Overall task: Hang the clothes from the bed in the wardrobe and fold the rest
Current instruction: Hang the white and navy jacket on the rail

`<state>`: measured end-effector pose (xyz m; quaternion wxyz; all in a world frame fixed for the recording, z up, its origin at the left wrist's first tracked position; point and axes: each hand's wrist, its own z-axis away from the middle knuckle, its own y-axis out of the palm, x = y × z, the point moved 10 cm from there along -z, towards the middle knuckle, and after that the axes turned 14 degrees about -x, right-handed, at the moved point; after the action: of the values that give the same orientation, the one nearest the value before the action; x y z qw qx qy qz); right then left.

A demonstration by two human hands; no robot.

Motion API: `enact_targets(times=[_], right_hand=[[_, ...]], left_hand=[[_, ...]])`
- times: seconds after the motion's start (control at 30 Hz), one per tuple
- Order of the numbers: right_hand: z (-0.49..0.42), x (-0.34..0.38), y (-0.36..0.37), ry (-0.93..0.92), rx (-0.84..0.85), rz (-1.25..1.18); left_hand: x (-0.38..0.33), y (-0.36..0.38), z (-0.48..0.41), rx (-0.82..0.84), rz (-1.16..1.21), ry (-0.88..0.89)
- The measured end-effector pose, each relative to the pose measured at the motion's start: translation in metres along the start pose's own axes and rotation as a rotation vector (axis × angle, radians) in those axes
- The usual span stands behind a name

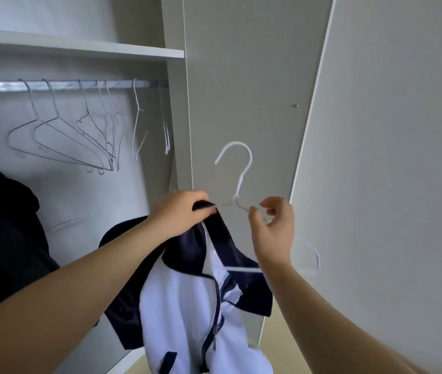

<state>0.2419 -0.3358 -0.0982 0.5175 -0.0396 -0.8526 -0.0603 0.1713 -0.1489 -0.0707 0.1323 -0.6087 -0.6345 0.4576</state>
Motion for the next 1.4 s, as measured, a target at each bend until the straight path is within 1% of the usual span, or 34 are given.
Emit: enact_targets(times=[0.03, 0.1, 0.17, 0.2, 0.27, 0.33, 0.4, 0.47, 0.5, 0.53, 0.57, 0.6, 0.63, 0.67, 0.73, 0.77, 0.87, 0.97, 1.1, 1.13, 1.17, 1.23, 1.3, 1.37, 1.4], right_hand=[[0.002, 0.001, -0.006, -0.025, -0.015, -0.009], [0.013, -0.009, -0.007, -0.012, 0.078, -0.006], [0.026, -0.030, -0.004, 0.005, 0.167, 0.081], [0.030, -0.041, -0.004, 0.030, 0.178, 0.140], [0.031, -0.065, -0.012, 0.129, 0.118, 0.263], [0.028, -0.089, -0.023, 0.261, 0.032, 0.444], [0.030, -0.107, -0.028, 0.405, 0.044, 0.562], [0.034, -0.120, -0.017, 0.541, 0.143, 0.494], [0.039, -0.128, -0.003, 0.581, 0.258, 0.441], [0.048, -0.131, 0.010, 0.592, 0.415, 0.451], [0.057, -0.130, 0.019, 0.570, 0.542, 0.502], [0.062, -0.130, 0.022, 0.544, 0.602, 0.577], [0.061, -0.133, 0.025, 0.514, 0.601, 0.632], [0.058, -0.132, 0.026, 0.505, 0.559, 0.624], [0.054, -0.128, 0.030, 0.505, 0.480, 0.541], [0.054, -0.124, 0.033, 0.492, 0.471, 0.530], [0.054, -0.114, 0.042, 0.435, 0.493, 0.569], [0.056, -0.109, 0.054, 0.386, 0.572, 0.575], [0.048, -0.105, 0.055, 0.362, 0.535, 0.619], [0.048, -0.105, 0.057, 0.341, 0.570, 0.649], [0.052, -0.105, 0.061, 0.338, 0.638, 0.648], [0.070, -0.111, 0.067, 0.422, 0.777, 0.558], [0.079, -0.117, 0.064, 0.470, 0.827, 0.507], [0.074, -0.120, 0.059, 0.398, 0.835, 0.592], [0.070, -0.121, 0.054, 0.349, 0.854, 0.695]], left_hand=[[0.002, -0.009, -0.003, -0.068, 0.039, -0.032], [0.003, -0.025, -0.007, -0.164, 0.145, -0.084], [-0.002, -0.042, -0.011, -0.242, 0.243, -0.101], [-0.006, -0.051, -0.013, -0.280, 0.284, -0.099], [-0.019, -0.069, -0.016, -0.333, 0.352, -0.065], [-0.033, -0.082, -0.015, -0.334, 0.416, -0.020], [-0.043, -0.088, -0.012, -0.307, 0.466, 0.021], [-0.049, -0.090, -0.008, -0.279, 0.477, 0.057], [-0.050, -0.091, -0.006, -0.271, 0.479, 0.070], [-0.048, -0.092, -0.005, -0.267, 0.480, 0.077], [-0.045, -0.093, -0.004, -0.267, 0.481, 0.075], [-0.041, -0.095, -0.004, -0.272, 0.485, 0.065], [-0.035, -0.097, -0.004, -0.283, 0.492, 0.049], [-0.029, -0.100, -0.004, -0.295, 0.502, 0.030], [-0.020, -0.103, -0.004, -0.308, 0.529, 0.002], [-0.017, -0.104, -0.004, -0.308, 0.544, -0.003], [-0.018, -0.107, -0.001, -0.314, 0.574, 0.014], [-0.018, -0.108, -0.001, -0.320, 0.595, 0.020], [-0.020, -0.107, -0.001, -0.310, 0.606, 0.031], [-0.020, -0.106, 0.000, -0.308, 0.608, 0.035], [-0.020, -0.106, 0.000, -0.307, 0.609, 0.037], [-0.018, -0.105, -0.002, -0.314, 0.604, 0.038], [-0.013, -0.105, -0.004, -0.326, 0.582, 0.027], [-0.007, -0.103, -0.005, -0.323, 0.547, 0.025], [-0.004, -0.101, -0.004, -0.318, 0.529, 0.027]])
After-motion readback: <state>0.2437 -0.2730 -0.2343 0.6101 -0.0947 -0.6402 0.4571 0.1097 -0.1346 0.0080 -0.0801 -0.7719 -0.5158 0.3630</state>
